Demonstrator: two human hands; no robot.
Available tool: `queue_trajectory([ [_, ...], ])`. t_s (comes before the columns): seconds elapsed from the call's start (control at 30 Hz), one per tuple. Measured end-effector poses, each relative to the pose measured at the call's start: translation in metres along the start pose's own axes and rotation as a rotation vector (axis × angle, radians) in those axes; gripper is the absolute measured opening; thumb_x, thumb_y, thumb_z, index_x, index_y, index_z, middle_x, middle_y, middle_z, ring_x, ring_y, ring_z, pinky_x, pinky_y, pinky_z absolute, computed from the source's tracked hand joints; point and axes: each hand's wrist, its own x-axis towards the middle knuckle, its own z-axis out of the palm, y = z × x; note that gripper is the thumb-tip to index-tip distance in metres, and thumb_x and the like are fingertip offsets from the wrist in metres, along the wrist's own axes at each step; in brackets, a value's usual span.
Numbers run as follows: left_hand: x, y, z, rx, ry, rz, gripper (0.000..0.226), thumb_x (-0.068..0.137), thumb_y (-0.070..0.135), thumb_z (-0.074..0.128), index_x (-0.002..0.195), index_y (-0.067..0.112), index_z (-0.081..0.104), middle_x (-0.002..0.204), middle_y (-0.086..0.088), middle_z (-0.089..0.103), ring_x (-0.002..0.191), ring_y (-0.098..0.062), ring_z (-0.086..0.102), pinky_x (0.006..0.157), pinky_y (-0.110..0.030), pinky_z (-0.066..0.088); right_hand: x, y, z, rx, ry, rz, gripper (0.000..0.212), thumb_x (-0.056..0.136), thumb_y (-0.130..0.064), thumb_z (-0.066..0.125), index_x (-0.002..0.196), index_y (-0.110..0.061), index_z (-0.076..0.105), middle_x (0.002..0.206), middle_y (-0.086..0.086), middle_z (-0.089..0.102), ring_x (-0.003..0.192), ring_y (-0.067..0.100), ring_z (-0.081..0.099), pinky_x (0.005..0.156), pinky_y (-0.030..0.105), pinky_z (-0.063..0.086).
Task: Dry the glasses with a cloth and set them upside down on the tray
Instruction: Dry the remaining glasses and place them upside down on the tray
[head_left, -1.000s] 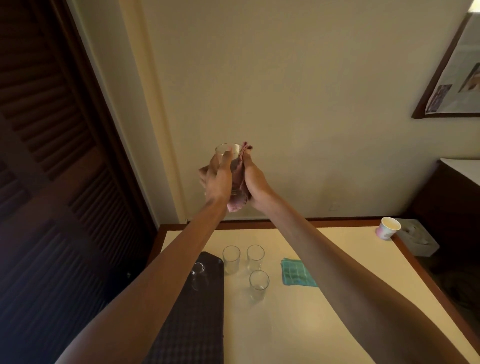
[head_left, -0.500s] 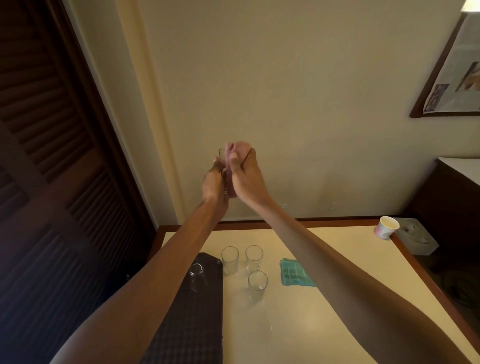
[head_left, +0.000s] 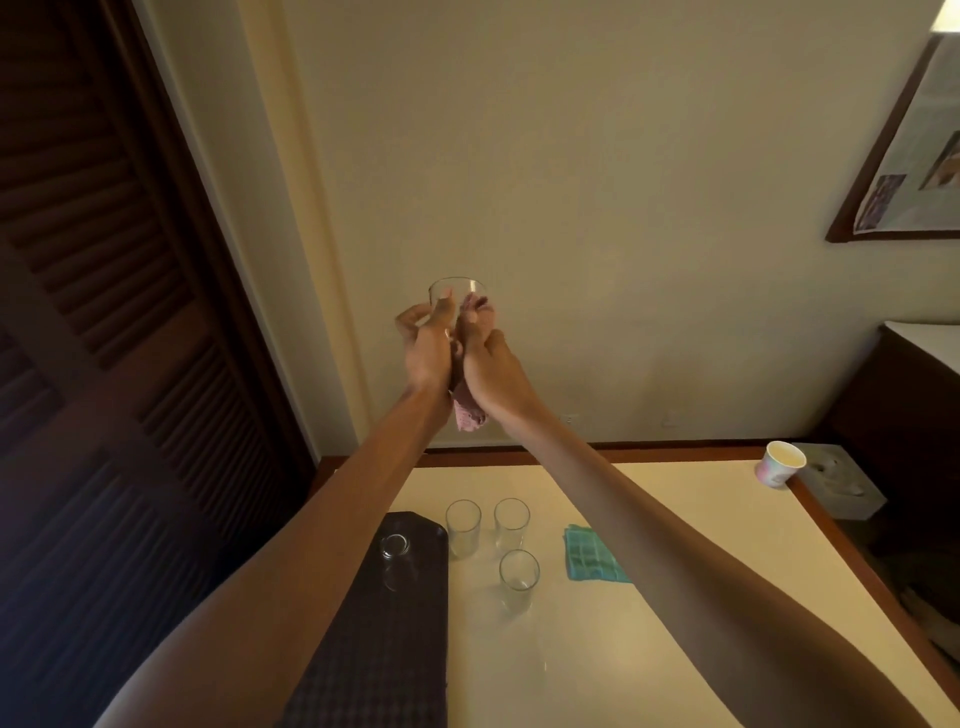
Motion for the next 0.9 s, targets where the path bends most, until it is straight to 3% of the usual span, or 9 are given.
queue_trajectory([
  [0.07,0.001,0.0,-0.001,0.018,-0.026,0.0,0.047,0.103,0.041,0.051,0.126,0.001,0.059,0.094,-0.009,0.067,0.084,-0.019,0.068,0.058,-0.026,0.054,0.0,0.001,0.003,-0.028,0.04,-0.081,0.045,0.106,-0.046,0.033,0.125,-0.006,0.043,0.095,0.004,0.065,0.078,0.015,0.068,0.054,0.017,0.053],
  [0.13,0.0,-0.001,0.0,-0.022,-0.079,-0.043,0.039,0.109,0.032,0.04,0.112,0.006,0.068,0.086,-0.004,0.072,0.085,-0.019,0.069,0.066,-0.027,0.055,0.004,-0.003,0.008,-0.065,0.113,-0.149,0.047,0.104,-0.044,0.039,0.133,-0.006,0.038,0.115,0.011,0.063,0.099,0.025,0.067,0.075,0.031,0.06],
  [0.2,-0.002,-0.002,0.002,-0.061,-0.129,-0.076,0.041,0.111,0.035,0.036,0.108,0.017,0.072,0.094,0.0,0.078,0.096,-0.016,0.072,0.077,-0.028,0.056,0.008,-0.008,0.008,-0.077,0.173,-0.165,0.057,0.101,-0.049,0.042,0.136,-0.004,0.037,0.124,0.015,0.061,0.108,0.029,0.065,0.085,0.04,0.058],
  [0.33,-0.008,-0.002,0.005,0.013,-0.112,-0.024,0.047,0.112,0.044,0.031,0.109,0.027,0.075,0.102,0.002,0.08,0.1,-0.015,0.074,0.09,-0.036,0.059,0.015,-0.02,-0.015,-0.031,0.185,-0.112,0.056,0.101,-0.056,0.04,0.126,-0.007,0.05,0.1,0.003,0.064,0.081,0.017,0.066,0.06,0.021,0.054],
  [0.5,-0.01,0.004,0.01,0.186,-0.077,0.041,0.073,0.085,0.075,0.043,0.131,0.024,0.068,0.13,-0.007,0.067,0.117,-0.023,0.065,0.095,-0.035,0.05,0.02,-0.023,-0.02,0.002,0.073,0.081,0.067,0.101,-0.065,0.02,0.099,-0.013,0.063,0.091,0.006,0.068,0.076,0.011,0.065,0.062,0.022,0.048],
  [0.6,-0.002,0.002,0.008,0.145,-0.03,0.003,0.089,0.068,0.079,0.054,0.136,0.022,0.063,0.132,-0.009,0.063,0.118,-0.023,0.064,0.103,-0.041,0.051,0.013,-0.021,-0.021,-0.078,0.035,0.098,0.074,0.101,-0.065,0.015,0.093,-0.012,0.066,0.085,0.008,0.067,0.076,0.013,0.064,0.061,0.023,0.046],
  [0.7,0.004,0.001,0.004,0.089,-0.02,-0.027,0.073,0.087,0.066,0.06,0.139,0.014,0.058,0.105,-0.006,0.071,0.09,-0.015,0.071,0.076,-0.031,0.058,0.004,-0.012,-0.012,-0.091,0.016,0.067,0.07,0.103,-0.06,0.019,0.104,-0.007,0.064,0.088,0.008,0.068,0.08,0.017,0.067,0.071,0.03,0.054],
  [0.77,0.008,-0.001,0.0,0.079,-0.013,-0.012,0.055,0.102,0.045,0.053,0.137,0.003,0.055,0.085,-0.005,0.063,0.069,-0.012,0.065,0.058,-0.025,0.053,-0.003,-0.008,-0.003,-0.079,0.064,-0.034,0.057,0.105,-0.054,0.027,0.119,-0.006,0.053,0.098,0.008,0.067,0.087,0.02,0.068,0.072,0.032,0.058],
  [0.9,0.005,-0.002,-0.001,-0.002,-0.133,-0.057,0.04,0.108,0.03,0.038,0.11,0.006,0.07,0.1,-0.012,0.069,0.098,-0.025,0.067,0.077,-0.034,0.055,-0.002,-0.007,0.007,-0.164,0.143,-0.179,0.062,0.104,-0.045,0.039,0.143,0.002,0.03,0.138,0.022,0.05,0.119,0.032,0.057,0.094,0.046,0.054],
])
